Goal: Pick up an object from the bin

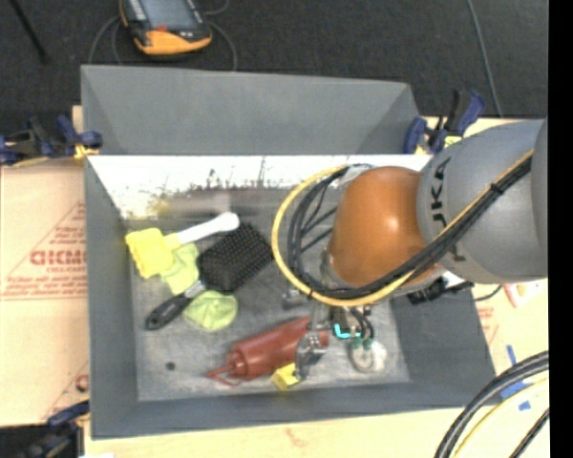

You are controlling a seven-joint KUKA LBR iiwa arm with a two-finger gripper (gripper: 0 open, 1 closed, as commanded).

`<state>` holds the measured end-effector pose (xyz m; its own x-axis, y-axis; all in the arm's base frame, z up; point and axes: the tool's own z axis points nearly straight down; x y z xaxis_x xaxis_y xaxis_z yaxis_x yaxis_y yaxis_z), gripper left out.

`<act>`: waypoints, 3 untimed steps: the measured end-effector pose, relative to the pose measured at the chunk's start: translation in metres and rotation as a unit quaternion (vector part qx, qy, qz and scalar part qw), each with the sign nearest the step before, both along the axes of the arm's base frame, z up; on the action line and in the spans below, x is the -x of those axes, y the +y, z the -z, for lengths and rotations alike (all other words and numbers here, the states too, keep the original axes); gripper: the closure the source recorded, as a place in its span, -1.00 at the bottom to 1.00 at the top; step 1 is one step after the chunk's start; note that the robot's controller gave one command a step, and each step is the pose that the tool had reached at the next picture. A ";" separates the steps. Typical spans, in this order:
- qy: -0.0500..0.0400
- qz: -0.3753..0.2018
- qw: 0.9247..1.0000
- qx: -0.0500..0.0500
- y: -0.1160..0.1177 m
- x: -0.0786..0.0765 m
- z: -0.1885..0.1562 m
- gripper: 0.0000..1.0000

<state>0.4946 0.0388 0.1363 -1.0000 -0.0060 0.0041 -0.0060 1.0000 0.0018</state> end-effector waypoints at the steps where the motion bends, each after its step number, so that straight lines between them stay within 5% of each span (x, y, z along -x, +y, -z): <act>1: -0.003 0.001 1.000 0.000 0.000 -0.002 -0.003 -1.00; 2: -0.007 -0.061 0.998 0.002 0.009 -0.012 0.036 -1.00; 3: -0.002 -0.089 0.996 0.000 0.014 -0.013 0.043 -1.00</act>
Offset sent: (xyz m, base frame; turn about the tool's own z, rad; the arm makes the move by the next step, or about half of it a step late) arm 0.0135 0.0174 -0.0663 -0.2041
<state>0.5077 0.0528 0.0933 -0.9832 -0.1827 0.0002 -0.1826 0.9832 0.0022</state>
